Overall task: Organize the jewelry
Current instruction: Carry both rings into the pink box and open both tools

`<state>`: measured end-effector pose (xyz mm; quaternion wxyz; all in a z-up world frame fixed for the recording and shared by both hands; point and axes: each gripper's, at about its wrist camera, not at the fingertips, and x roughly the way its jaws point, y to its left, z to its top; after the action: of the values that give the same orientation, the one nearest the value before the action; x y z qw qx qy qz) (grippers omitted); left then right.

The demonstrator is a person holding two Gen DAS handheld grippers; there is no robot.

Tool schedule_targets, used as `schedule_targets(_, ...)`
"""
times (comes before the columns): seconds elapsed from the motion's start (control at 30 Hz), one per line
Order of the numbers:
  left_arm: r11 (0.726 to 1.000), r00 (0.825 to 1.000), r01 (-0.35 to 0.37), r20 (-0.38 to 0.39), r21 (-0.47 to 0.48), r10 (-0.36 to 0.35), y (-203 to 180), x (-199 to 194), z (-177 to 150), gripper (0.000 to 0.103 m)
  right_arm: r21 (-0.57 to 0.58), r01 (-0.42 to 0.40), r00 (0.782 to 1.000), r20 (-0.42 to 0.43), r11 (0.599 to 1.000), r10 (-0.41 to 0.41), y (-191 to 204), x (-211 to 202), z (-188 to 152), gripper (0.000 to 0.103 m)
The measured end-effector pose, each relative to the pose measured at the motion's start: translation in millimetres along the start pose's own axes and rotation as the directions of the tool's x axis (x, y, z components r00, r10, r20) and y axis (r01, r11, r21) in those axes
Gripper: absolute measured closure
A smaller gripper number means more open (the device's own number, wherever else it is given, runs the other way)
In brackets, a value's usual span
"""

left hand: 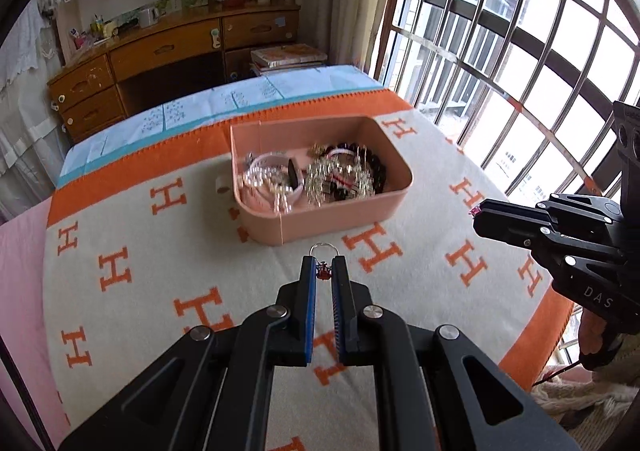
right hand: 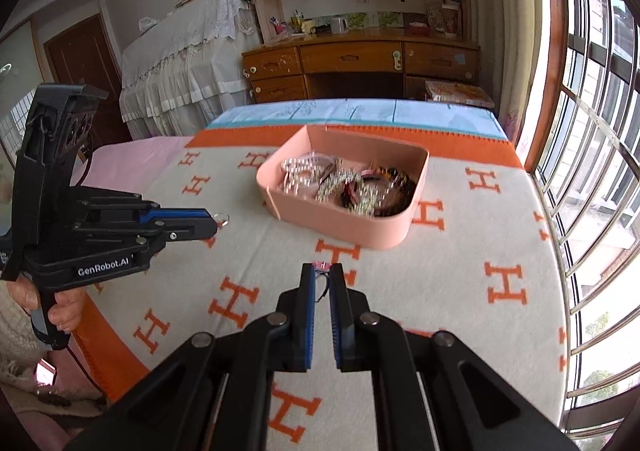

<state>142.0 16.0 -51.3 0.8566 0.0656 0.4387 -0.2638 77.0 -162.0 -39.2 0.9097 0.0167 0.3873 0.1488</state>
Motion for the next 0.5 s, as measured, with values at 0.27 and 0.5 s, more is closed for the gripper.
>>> schedule_targets(0.27, 1.0, 0.998, -0.008, 0.057, -0.014, 0.009, -2, 4, 87, 0.097, 0.096, -0.097, 0.995, 0.035, 0.991, 0.094, -34, 18, 86, 0.096)
schedule_targets(0.5, 0.997, 0.999, 0.014, -0.03, -0.074, -0.016, 8, 60, 122, 0.097, 0.183, -0.149, 0.987, -0.039, 0.972, 0.159, -55, 75, 116, 0.096)
